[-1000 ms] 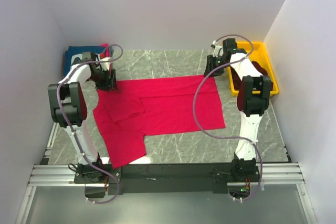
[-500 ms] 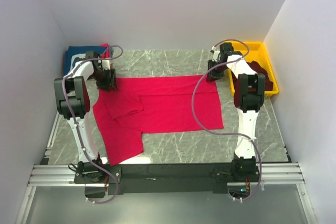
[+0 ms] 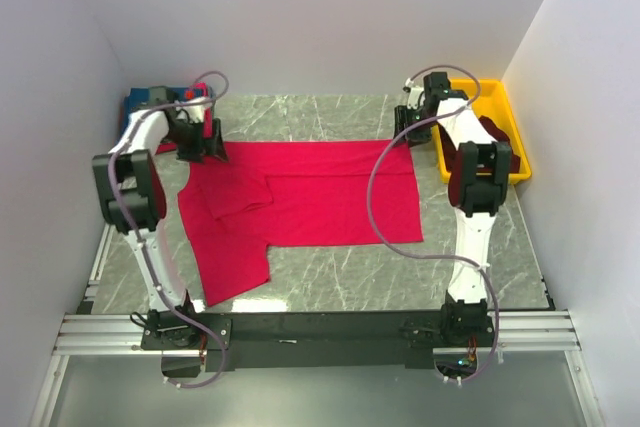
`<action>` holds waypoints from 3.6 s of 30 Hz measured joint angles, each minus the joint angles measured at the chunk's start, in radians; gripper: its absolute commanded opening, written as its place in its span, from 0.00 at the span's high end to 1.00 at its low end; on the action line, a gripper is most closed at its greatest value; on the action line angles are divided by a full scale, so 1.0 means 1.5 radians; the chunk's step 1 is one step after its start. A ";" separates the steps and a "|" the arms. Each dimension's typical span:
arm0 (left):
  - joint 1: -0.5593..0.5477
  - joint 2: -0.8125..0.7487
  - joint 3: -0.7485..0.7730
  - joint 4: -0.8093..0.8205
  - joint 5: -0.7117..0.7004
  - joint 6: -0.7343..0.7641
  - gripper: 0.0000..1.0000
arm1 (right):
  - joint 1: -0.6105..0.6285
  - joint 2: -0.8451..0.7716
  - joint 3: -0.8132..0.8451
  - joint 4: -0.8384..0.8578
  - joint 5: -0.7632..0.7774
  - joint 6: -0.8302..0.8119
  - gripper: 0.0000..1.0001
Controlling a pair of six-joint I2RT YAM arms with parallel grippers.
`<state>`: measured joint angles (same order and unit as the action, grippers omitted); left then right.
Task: Fold and stack the t-shirts
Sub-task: Fold the tshirt
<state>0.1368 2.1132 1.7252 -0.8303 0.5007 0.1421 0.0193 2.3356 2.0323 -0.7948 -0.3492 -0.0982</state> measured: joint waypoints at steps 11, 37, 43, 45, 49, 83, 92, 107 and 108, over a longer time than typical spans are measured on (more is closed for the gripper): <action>0.072 -0.388 -0.227 -0.204 0.082 0.378 0.03 | 0.026 -0.449 -0.306 -0.081 -0.024 -0.193 0.21; -0.084 -0.611 -0.649 -0.146 -0.118 0.603 0.58 | 0.192 -0.632 -0.842 0.105 0.192 -0.388 0.57; -0.085 -0.595 -0.667 -0.116 -0.130 0.588 0.55 | 0.210 -0.623 -0.851 0.112 0.192 -0.402 0.58; -0.085 -0.590 -0.668 -0.112 -0.132 0.586 0.54 | 0.213 -0.615 -0.855 0.115 0.193 -0.405 0.59; -0.085 -0.580 -0.669 -0.095 -0.137 0.576 0.52 | 0.213 -0.595 -0.861 0.123 0.201 -0.413 0.61; -0.116 -0.573 -0.669 -0.093 -0.215 0.572 1.00 | 0.186 -0.652 -0.854 0.092 0.209 -0.446 1.00; -0.074 -0.471 -0.475 -0.163 -0.169 0.568 0.99 | 0.129 -0.621 -0.765 0.041 0.178 -0.469 1.00; -0.057 -0.335 -0.287 -0.173 -0.139 0.488 1.00 | 0.119 -0.528 -0.643 0.009 0.172 -0.484 1.00; -0.057 -0.330 -0.279 -0.172 -0.139 0.484 1.00 | 0.118 -0.521 -0.634 0.008 0.172 -0.484 1.00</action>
<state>0.0509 1.6184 1.3064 -1.0889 0.2916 0.8684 0.1959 1.5536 1.0817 -0.7822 -0.0910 -0.8249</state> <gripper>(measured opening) 0.013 0.007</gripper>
